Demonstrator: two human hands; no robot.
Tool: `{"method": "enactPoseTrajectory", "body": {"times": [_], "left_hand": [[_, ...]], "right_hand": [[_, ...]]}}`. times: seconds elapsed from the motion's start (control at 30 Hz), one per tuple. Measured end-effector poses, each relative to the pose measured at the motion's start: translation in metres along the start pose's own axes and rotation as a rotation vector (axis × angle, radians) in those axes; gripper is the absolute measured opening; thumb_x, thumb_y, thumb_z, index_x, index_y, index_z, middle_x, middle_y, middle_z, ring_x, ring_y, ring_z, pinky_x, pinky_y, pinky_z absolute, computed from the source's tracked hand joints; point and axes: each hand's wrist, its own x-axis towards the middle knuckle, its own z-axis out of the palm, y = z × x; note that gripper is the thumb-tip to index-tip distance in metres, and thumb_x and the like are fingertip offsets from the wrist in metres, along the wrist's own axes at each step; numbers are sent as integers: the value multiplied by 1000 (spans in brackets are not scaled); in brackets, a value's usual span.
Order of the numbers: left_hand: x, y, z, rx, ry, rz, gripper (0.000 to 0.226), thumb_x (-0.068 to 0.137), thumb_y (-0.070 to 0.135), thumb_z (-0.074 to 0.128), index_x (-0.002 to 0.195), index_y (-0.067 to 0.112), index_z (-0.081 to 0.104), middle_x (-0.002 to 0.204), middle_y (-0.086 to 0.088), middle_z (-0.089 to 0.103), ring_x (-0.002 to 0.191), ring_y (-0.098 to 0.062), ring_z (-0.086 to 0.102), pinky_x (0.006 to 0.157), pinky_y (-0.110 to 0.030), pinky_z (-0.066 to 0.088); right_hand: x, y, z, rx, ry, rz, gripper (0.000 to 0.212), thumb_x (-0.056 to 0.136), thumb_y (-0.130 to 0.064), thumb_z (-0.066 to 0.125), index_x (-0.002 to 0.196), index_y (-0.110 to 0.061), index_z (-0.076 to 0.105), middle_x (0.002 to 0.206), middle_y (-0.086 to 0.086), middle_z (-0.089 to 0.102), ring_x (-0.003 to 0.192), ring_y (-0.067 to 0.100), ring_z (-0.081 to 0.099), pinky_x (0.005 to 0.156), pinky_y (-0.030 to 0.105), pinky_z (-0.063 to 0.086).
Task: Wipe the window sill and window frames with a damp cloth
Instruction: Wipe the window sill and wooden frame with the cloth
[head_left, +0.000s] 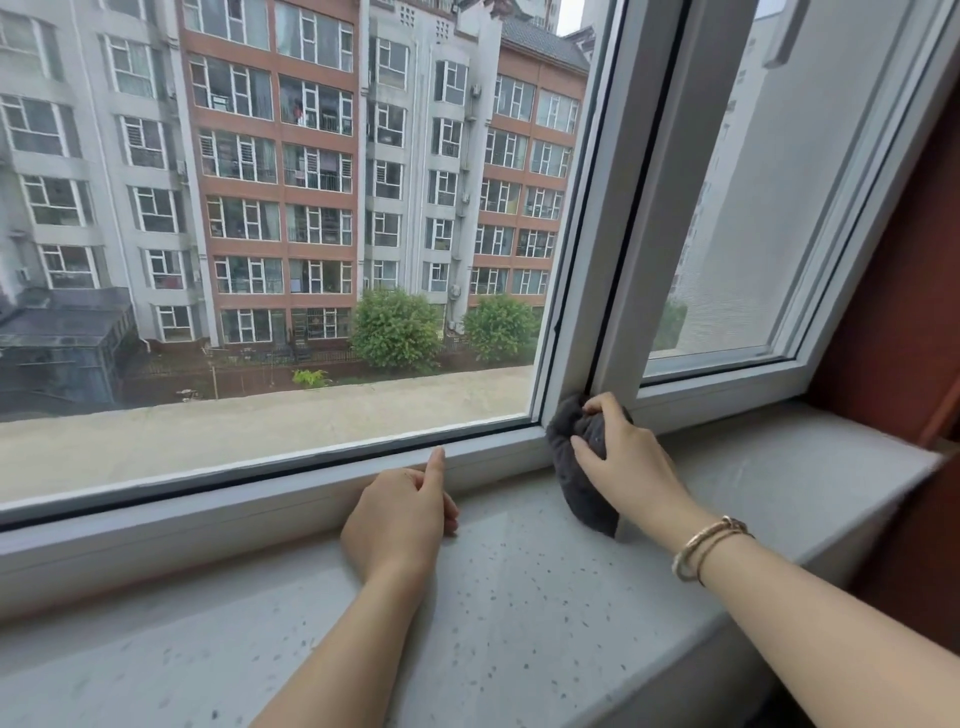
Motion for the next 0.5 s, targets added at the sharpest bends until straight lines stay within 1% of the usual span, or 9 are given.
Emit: {"method": "enactPoseTrajectory", "body": {"times": [0.1, 0.17, 0.23, 0.3, 0.33, 0.37, 0.4, 0.47, 0.5], "left_hand": [[1, -1, -2, 29, 15, 23, 69, 94, 62, 29, 55, 21, 69, 53, 16, 66, 58, 4, 60, 57, -22, 39], [1, -1, -4, 43, 14, 33, 68, 93, 63, 30, 55, 21, 68, 53, 17, 66, 57, 3, 61, 58, -21, 41], [1, -2, -6, 46, 2, 37, 67, 92, 63, 30, 56, 22, 68, 53, 17, 66, 56, 0, 62, 60, -22, 44], [-1, 0, -9, 52, -9, 37, 66, 92, 63, 31, 56, 22, 68, 54, 18, 66, 54, -3, 63, 62, -23, 47], [0, 2, -11, 58, -14, 36, 65, 92, 63, 32, 57, 23, 68, 54, 18, 66, 55, -3, 63, 64, -23, 48], [-1, 3, -13, 68, -19, 38, 63, 92, 62, 32, 57, 23, 68, 55, 18, 66, 56, -3, 64, 65, -24, 49], [-1, 4, -15, 73, -22, 40, 62, 92, 61, 34, 58, 22, 67, 55, 18, 67, 58, -4, 64, 67, -25, 50], [-4, 7, -16, 35, -38, 61, 58, 92, 59, 38, 59, 21, 66, 57, 15, 67, 61, -7, 65, 71, -29, 53], [-8, 9, -15, -9, -52, 86, 54, 92, 56, 41, 60, 20, 66, 58, 13, 68, 62, -9, 66, 73, -33, 55]], "right_hand": [[-7, -8, 17, 30, -19, 13, 45, 93, -28, 54, 131, -23, 32, 106, 18, 64, 94, 37, 62, 74, 38, 50], [-9, -7, 28, 42, -53, 78, 47, 92, -24, 52, 134, -23, 32, 113, 19, 60, 99, 37, 60, 81, 40, 50], [-6, -8, 31, 56, -195, 168, 33, 91, -23, 48, 124, -27, 45, 114, 14, 59, 99, 33, 58, 83, 37, 49], [-4, -13, 22, 101, -351, 242, 21, 90, -24, 44, 101, -28, 61, 104, 4, 66, 91, 24, 61, 74, 28, 49], [-5, -16, 17, 138, -375, 257, 23, 89, -24, 42, 89, -27, 65, 96, -1, 69, 85, 20, 63, 68, 24, 47], [-6, -16, 13, 175, -365, 255, 25, 88, -23, 42, 81, -27, 66, 88, -4, 69, 80, 18, 63, 63, 22, 46], [-9, -16, 8, 223, -332, 242, 26, 87, -21, 41, 76, -26, 64, 85, -6, 69, 78, 16, 62, 63, 22, 45], [-17, -14, -2, 402, -247, 229, 29, 87, -11, 42, 72, -25, 62, 83, -7, 65, 83, 17, 58, 71, 26, 44], [-23, -12, -8, 513, -217, 223, 30, 86, -4, 41, 74, -22, 62, 83, -5, 63, 86, 17, 56, 74, 24, 43]]}}
